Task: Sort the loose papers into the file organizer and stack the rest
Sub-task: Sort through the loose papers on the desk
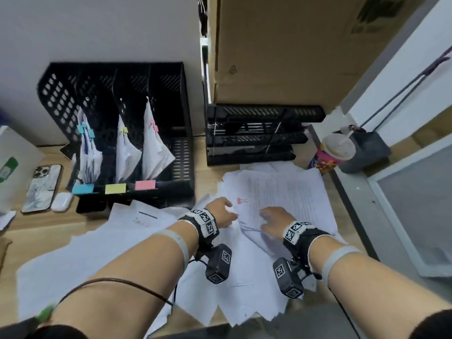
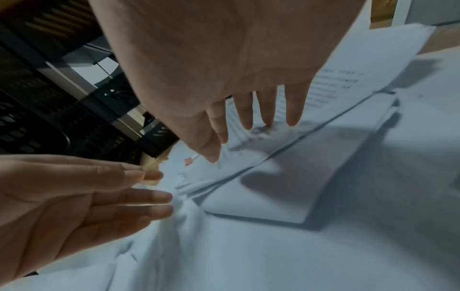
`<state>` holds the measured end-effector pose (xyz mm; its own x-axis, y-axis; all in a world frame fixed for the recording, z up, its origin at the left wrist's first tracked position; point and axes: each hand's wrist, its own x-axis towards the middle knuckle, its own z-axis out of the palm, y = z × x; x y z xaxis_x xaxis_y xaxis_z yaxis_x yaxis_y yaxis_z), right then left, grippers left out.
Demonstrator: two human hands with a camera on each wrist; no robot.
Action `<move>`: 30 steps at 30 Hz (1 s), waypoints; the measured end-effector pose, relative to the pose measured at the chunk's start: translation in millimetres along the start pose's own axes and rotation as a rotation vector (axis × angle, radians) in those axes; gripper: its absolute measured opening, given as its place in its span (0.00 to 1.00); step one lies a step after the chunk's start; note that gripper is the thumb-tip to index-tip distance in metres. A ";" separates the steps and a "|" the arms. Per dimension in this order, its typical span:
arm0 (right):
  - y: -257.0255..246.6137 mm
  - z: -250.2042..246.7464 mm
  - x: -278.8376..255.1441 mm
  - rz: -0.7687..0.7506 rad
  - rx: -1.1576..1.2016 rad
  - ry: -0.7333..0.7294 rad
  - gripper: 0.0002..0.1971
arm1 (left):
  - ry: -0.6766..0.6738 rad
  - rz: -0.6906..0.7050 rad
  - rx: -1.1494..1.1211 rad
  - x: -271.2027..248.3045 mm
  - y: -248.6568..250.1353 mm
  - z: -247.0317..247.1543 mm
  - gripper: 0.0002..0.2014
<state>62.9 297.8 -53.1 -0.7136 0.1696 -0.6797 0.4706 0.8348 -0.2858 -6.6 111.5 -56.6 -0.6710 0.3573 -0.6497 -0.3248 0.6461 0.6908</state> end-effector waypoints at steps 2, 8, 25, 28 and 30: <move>19.2 5.4 3.5 -0.030 -0.017 -0.057 0.32 | 0.001 -0.073 -0.015 9.0 -6.1 19.5 0.20; 48.8 12.3 9.1 -0.125 -0.107 -0.009 0.36 | 0.203 -0.128 0.010 24.5 -13.4 52.6 0.16; 38.8 11.6 17.4 -0.271 -0.388 0.155 0.10 | 0.154 -0.171 -0.240 -3.0 -6.7 60.6 0.12; 37.8 11.9 17.2 -0.258 -0.324 0.155 0.12 | 0.215 -0.154 -0.143 -2.7 -13.0 57.5 0.13; 36.4 13.7 18.2 -0.259 -0.316 0.153 0.19 | 0.191 -0.137 -0.112 -2.7 -13.1 56.4 0.12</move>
<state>74.3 324.0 -85.1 -0.8673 -0.0104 -0.4977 0.1013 0.9752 -0.1970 37.0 140.2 -81.8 -0.7255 0.1310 -0.6756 -0.4860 0.5975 0.6378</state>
